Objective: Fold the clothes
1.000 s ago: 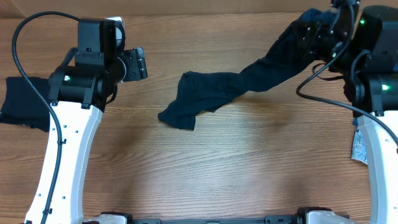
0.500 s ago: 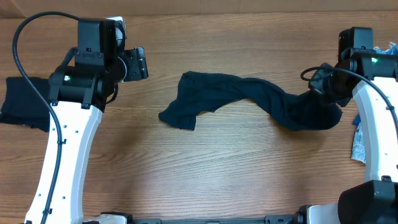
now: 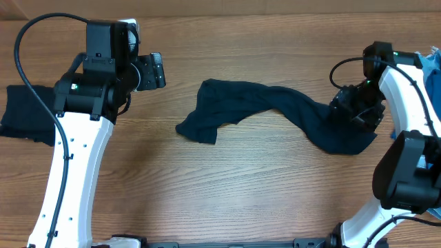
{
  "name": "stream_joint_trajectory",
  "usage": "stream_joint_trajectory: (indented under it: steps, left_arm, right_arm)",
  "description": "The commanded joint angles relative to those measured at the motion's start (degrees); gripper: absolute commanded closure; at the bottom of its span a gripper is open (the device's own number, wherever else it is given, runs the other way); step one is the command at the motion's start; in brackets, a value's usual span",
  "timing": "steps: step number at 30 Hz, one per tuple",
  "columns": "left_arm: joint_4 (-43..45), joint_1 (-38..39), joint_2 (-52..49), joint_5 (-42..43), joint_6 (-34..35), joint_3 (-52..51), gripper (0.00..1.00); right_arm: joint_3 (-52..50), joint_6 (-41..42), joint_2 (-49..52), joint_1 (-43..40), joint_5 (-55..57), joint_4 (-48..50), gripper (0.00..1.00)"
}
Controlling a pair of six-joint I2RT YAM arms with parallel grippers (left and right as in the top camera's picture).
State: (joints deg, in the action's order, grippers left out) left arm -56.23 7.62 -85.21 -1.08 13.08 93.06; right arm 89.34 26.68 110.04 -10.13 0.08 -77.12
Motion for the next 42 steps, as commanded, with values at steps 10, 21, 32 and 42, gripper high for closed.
stream_joint_trajectory:
  steps: [10, 21, 32, 42]
  left_arm:
    - [-0.1, 0.3, -2.1, 0.7, -1.4, 1.2, 0.18]
    - [-0.1, 0.3, -2.1, 0.7, -1.4, 1.2, 0.16]
    - [0.0, 0.3, -2.1, 0.7, -1.3, 1.2, 0.15]
    - [0.4, 0.3, -2.1, 0.7, -1.4, 1.2, 0.11]
  right_arm:
    - [-16.1, -17.4, 0.5, 0.1, -13.2, 14.6, 0.47]
    - [-11.7, -18.0, -13.6, 1.5, -13.7, 9.2, 0.82]
    - [6.0, -17.9, -36.5, 7.8, -6.7, 4.3, 0.73]
    - [-6.9, -21.2, -4.3, 7.8, -6.6, 11.3, 0.42]
